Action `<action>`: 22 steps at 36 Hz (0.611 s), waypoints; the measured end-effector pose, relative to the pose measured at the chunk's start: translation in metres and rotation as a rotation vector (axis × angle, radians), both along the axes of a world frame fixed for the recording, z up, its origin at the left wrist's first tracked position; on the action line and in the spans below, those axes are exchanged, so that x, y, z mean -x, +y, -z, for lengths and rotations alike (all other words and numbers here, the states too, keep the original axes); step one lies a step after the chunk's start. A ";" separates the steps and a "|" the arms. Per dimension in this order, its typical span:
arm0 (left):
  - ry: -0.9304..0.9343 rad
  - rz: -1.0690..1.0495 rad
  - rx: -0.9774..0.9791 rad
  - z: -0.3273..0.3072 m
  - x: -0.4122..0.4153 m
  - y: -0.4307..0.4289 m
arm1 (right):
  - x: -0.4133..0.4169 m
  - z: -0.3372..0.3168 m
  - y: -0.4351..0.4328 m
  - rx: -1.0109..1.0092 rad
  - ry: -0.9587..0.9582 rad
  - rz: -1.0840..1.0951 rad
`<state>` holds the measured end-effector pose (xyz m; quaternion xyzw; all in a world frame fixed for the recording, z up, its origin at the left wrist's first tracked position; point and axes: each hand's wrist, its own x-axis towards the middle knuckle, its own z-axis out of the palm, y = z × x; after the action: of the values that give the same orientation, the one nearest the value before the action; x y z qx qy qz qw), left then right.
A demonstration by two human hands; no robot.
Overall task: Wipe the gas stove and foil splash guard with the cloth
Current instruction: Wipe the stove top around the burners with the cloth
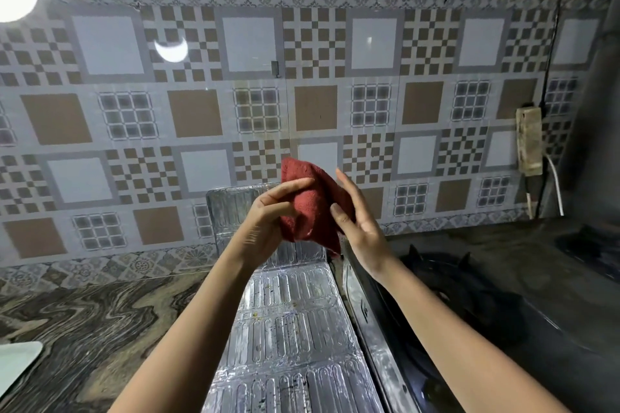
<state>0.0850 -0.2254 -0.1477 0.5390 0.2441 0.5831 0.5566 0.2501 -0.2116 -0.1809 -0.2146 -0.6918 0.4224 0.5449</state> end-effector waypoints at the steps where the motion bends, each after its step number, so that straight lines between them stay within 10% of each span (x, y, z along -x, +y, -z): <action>1: 0.031 -0.010 -0.011 0.001 0.001 -0.001 | 0.000 -0.003 -0.001 -0.004 0.032 0.019; 22: 0.084 -0.057 0.079 -0.003 -0.075 0.019 | -0.105 -0.021 0.028 0.097 -0.039 -0.013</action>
<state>0.1599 -0.2067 -0.1450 0.5335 0.3053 0.5654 0.5500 0.3547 -0.1838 -0.1597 -0.2445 -0.6824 0.4550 0.5173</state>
